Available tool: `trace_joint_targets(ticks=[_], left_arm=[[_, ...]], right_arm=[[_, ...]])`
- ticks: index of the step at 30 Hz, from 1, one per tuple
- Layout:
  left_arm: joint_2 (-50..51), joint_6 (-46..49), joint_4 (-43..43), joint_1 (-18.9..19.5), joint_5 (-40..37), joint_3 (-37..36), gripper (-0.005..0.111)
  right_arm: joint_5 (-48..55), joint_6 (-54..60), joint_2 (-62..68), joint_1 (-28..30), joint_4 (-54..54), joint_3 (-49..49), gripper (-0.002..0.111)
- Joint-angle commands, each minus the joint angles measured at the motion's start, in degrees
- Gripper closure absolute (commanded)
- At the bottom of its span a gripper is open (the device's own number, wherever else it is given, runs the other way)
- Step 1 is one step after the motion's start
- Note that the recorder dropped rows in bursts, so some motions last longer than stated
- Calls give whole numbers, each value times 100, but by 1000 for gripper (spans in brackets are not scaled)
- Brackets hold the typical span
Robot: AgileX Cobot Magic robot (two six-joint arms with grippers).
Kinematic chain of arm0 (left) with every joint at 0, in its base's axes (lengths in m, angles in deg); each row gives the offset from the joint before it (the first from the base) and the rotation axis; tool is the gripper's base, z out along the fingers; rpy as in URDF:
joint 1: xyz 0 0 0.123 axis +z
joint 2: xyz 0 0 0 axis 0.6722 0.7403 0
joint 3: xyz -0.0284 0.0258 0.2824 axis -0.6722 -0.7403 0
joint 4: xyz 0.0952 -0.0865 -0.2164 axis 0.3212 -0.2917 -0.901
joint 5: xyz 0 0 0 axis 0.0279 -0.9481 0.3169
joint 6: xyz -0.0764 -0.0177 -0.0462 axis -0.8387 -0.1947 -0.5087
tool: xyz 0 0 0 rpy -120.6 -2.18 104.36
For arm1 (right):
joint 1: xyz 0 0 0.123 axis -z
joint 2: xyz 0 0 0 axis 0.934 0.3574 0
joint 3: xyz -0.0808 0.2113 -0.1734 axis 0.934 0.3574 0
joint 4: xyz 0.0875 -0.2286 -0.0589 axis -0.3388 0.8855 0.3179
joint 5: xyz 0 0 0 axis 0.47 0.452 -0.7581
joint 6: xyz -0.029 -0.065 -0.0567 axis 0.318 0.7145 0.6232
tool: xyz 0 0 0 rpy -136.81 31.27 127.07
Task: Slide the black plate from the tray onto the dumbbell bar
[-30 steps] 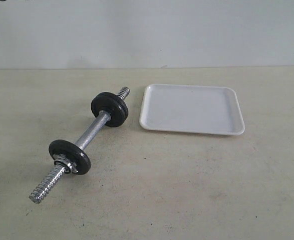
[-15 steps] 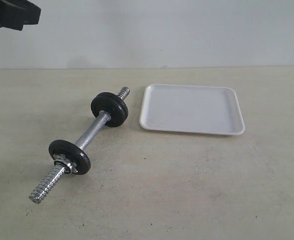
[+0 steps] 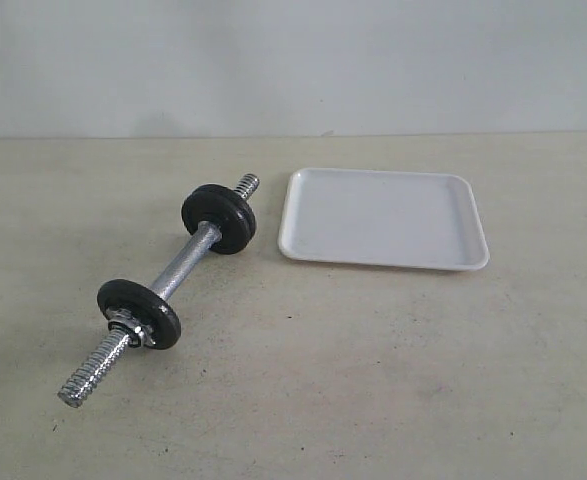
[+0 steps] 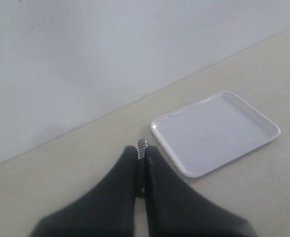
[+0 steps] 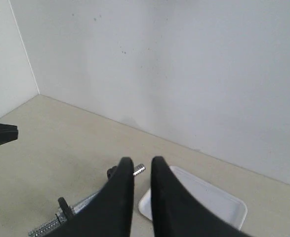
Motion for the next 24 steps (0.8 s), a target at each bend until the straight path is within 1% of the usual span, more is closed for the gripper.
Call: trace_joint_targets(ticks=[1, 5, 8, 12, 15, 19, 21, 22, 24], left_arm=[[-740, -144, 25, 11, 358, -481, 102], [-1497, -144, 15, 11, 400, -986, 102], [-2222, -144, -163, 11, 400, -1428, 102], [-3263, -144, -518, 11, 499, -2098, 102], [-4064, -144, -935, 11, 594, -2551, 102], [-5005, -199, -1122, 11, 516, -3057, 102], [-5005, -213, -1122, -1, 422, -3233, 102], [-5005, -213, -1219, -1, 190, -3260, 102], [-4996, -213, -1270, -1, -8, -3331, 102]], right_arm=[[-13, -144, -468, 15, 113, -3, 107], [-13, -150, -907, 15, 84, -3, 107], [-13, -54, -1347, 15, 84, -3, 107], [-13, 214, -1956, 15, 47, -3, 107], [-13, 487, -2435, 15, -64, 155, 107], [-206, 929, -3161, 15, -192, 784, 107], [-413, 1144, -3430, 15, -168, 1210, 107], [-531, 1276, -3586, 15, -160, 1484, 107], [-822, 1459, -3794, 15, -183, 2125, 107]])
